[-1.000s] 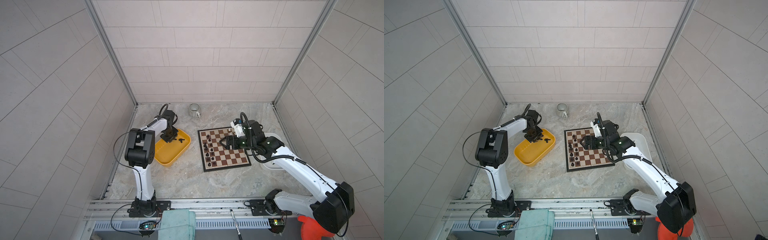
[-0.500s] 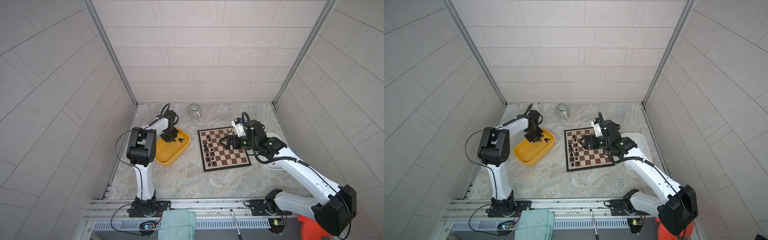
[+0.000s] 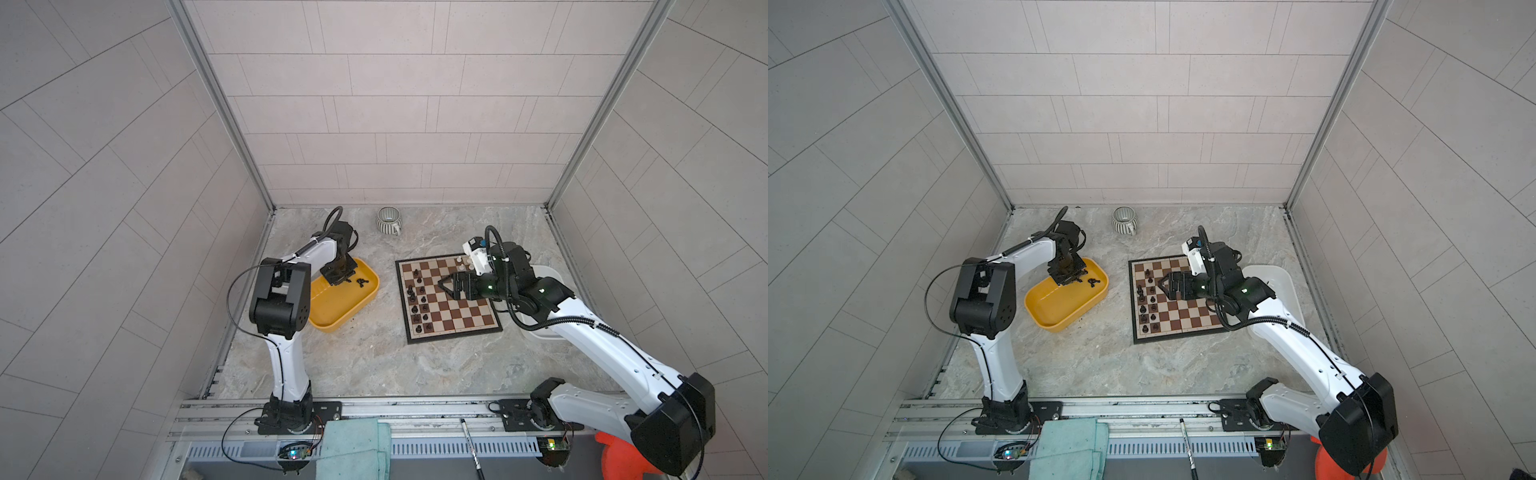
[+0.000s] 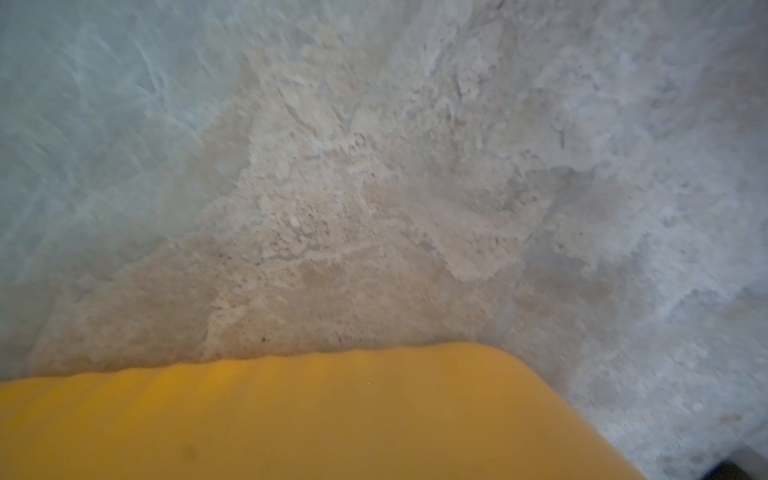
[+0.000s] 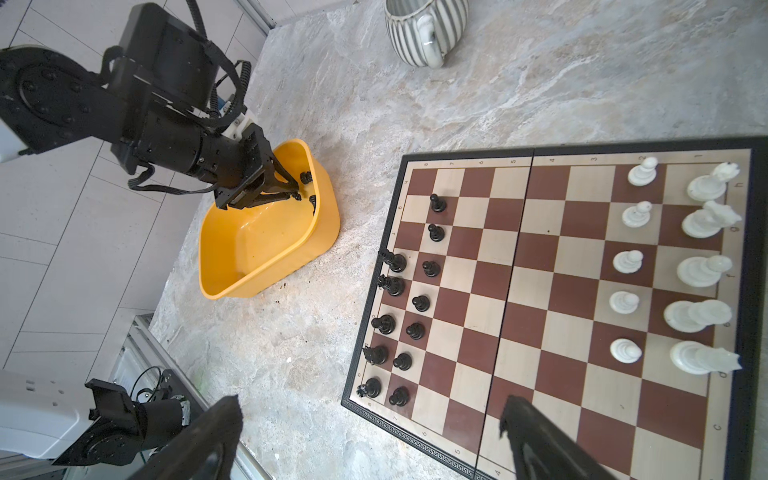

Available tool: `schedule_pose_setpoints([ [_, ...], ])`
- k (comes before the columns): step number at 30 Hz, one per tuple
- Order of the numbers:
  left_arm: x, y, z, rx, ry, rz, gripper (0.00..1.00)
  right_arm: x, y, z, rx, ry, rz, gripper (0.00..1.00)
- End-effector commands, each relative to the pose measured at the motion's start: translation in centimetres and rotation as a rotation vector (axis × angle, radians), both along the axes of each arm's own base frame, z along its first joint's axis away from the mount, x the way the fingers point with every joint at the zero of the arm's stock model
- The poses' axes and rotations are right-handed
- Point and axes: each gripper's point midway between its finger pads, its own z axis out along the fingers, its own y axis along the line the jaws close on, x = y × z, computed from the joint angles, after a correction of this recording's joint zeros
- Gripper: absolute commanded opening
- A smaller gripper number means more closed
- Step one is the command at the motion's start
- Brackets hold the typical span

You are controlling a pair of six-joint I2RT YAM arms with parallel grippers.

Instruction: Set up the chess pieces on the board

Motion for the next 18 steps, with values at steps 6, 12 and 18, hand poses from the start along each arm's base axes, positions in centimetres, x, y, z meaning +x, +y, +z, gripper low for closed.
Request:
schedule_pose_setpoints([
  [6, -1.9, -3.0, 7.5, -0.200, -0.110, -0.072, 0.17, 1.6, 2.6, 1.3, 0.088, -0.065, 0.035, 0.97],
  [12, -4.3, -6.6, 11.6, -0.414, -0.145, -0.142, 0.17, 3.7, 9.0, 1.5, 0.092, -0.161, 0.137, 0.89],
  [18, -6.3, -8.8, 14.4, -0.539, -0.161, -0.188, 0.17, 5.4, 15.6, 1.0, 0.072, -0.203, 0.251, 0.72],
])
